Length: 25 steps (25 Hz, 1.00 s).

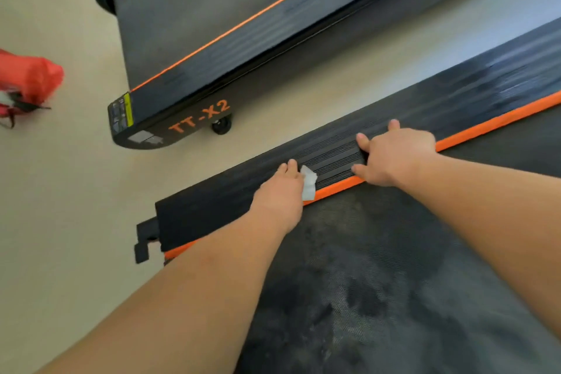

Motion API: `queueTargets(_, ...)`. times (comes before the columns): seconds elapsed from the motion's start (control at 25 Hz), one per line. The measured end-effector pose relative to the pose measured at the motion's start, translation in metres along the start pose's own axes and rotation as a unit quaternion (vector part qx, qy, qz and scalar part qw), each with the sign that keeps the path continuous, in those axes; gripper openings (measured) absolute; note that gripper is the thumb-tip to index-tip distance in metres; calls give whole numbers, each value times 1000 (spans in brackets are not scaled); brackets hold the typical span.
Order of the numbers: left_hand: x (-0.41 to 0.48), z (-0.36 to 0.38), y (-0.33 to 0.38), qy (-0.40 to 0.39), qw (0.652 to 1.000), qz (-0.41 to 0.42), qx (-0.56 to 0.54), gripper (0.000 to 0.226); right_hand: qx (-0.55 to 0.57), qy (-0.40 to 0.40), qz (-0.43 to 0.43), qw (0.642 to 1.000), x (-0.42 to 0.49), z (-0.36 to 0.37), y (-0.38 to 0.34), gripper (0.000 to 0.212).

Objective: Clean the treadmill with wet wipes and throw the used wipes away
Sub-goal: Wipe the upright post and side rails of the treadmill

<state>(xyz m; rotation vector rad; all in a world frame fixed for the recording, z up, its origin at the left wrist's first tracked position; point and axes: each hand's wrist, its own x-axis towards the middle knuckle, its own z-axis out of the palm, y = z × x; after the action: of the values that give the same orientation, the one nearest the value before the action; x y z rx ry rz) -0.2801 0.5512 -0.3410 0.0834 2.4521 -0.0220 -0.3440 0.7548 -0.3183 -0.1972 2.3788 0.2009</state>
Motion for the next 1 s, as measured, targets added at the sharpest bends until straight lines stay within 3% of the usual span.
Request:
queueTargets(0.2,1,6,4,-32,999,6,-5,89,46,103,15,993,8,-2,-15,68)
queueTargets(0.32,1,9,3,-10,1000,-1,-19,86,40,143,0,989,9,4,-26,61)
queueTargets(0.56,4,14,-19,-15,997,78,-10,59,44,178,19,983,13,24,-28,65)
queueTargets(0.64,7,17,-22,39,994,91,-38,47,59,177,33,982,13,26,-30,63)
queueTargets(0.72,4,18,-25,82,989,93,-79,43,70,168,52,982,13,28,-34,61)
queueTargets(0.8,-3,14,-31,43,982,88,-161,44,85,150,73,982,9,27,-37,61)
queueTargets(0.88,-16,6,-35,7,952,54,-302,39,109,120,108,981,2,21,-41,65)
queueTargets(1.0,-58,4,-56,112,898,-19,-426,31,81,54,155,983,-12,9,-58,85)
